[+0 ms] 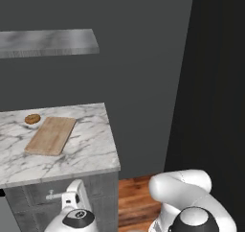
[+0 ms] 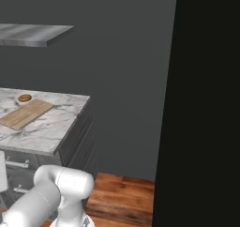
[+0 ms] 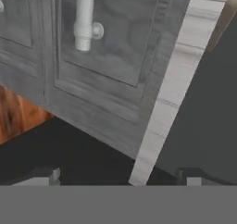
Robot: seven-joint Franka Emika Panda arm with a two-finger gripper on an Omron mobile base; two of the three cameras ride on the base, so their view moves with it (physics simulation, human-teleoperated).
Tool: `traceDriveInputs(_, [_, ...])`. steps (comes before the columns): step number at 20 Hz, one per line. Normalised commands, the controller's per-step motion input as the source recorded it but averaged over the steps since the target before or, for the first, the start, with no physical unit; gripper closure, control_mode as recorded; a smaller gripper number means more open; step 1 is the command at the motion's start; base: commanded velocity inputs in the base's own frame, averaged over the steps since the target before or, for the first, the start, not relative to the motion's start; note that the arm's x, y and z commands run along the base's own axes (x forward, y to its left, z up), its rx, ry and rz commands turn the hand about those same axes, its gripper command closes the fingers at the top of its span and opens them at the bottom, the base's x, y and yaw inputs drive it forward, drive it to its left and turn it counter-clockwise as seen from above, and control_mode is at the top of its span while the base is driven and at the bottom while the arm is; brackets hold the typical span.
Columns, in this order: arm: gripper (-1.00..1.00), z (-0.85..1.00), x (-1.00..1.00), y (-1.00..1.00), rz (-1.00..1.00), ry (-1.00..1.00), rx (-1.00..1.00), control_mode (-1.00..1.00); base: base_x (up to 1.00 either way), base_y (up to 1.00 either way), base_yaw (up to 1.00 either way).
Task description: Open the drawer on the left and place the cutting tools on the cutting board.
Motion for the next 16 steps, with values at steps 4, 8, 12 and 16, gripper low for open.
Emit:
traceDriveInputs(4, [-1.00, -0.34, 0.10, 0.30, 0.10, -0.14, -0.10, -1.00, 0.00, 0.00, 0.00])
traceDriveInputs(8, [-1.00, -0.32, 0.12, 0.30, 0.10, -0.13, -0.09, -1.00, 0.00, 0.00, 0.00])
traceDriveInputs(12, [-1.00, -0.29, 0.17, 0.34, 0.09, -0.06, -0.06, -1.00, 0.00, 0.00, 0.00])
traceDriveInputs(16, [-1.00, -0.22, 0.29, 0.30, 0.10, 0.00, 0.00, -1.00, 0.00, 0.00, 0.00])
